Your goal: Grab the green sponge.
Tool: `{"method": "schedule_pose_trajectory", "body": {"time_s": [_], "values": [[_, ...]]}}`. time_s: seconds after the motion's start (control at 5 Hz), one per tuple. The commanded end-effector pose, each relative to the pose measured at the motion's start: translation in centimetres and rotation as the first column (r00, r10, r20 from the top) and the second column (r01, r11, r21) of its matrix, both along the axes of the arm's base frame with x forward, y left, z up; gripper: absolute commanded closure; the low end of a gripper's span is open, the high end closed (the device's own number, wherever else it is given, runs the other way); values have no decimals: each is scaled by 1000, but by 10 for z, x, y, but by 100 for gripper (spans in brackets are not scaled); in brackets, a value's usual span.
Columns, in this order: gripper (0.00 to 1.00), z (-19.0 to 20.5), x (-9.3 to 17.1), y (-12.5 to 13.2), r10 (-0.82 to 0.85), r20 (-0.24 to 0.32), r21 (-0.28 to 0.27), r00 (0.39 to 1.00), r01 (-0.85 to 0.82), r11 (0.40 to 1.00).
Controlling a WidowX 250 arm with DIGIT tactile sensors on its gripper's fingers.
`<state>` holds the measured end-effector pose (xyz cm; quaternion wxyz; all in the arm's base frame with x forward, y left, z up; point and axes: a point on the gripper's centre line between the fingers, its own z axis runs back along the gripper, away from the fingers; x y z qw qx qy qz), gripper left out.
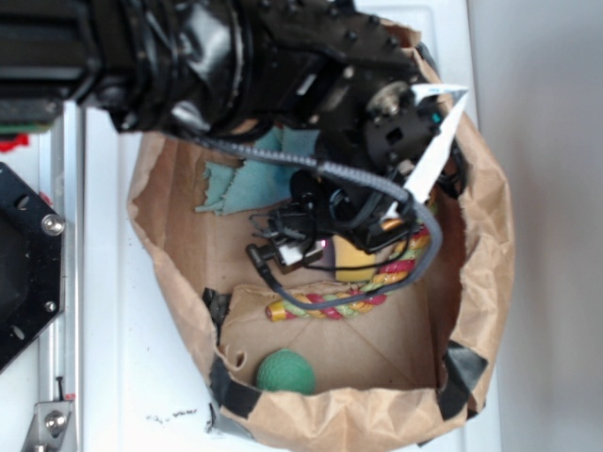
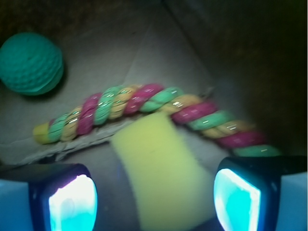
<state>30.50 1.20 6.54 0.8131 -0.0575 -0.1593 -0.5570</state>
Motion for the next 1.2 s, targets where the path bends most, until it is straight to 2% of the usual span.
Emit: {"method": "schedule_pose_trajectory", "body": {"time_s": [0.0, 0.2, 0.6, 0.8, 1.0], "values": [[0, 13, 11, -4, -46, 65, 37, 997, 43, 998], [0, 5, 16, -9, -52, 52, 32, 997, 50, 998], [0, -25, 13, -16, -109, -53, 13, 993, 110, 994], [93, -21, 14, -15, -89, -18, 2, 996, 89, 996], [100, -12, 13, -13, -87, 3, 19, 996, 87, 996]]}}
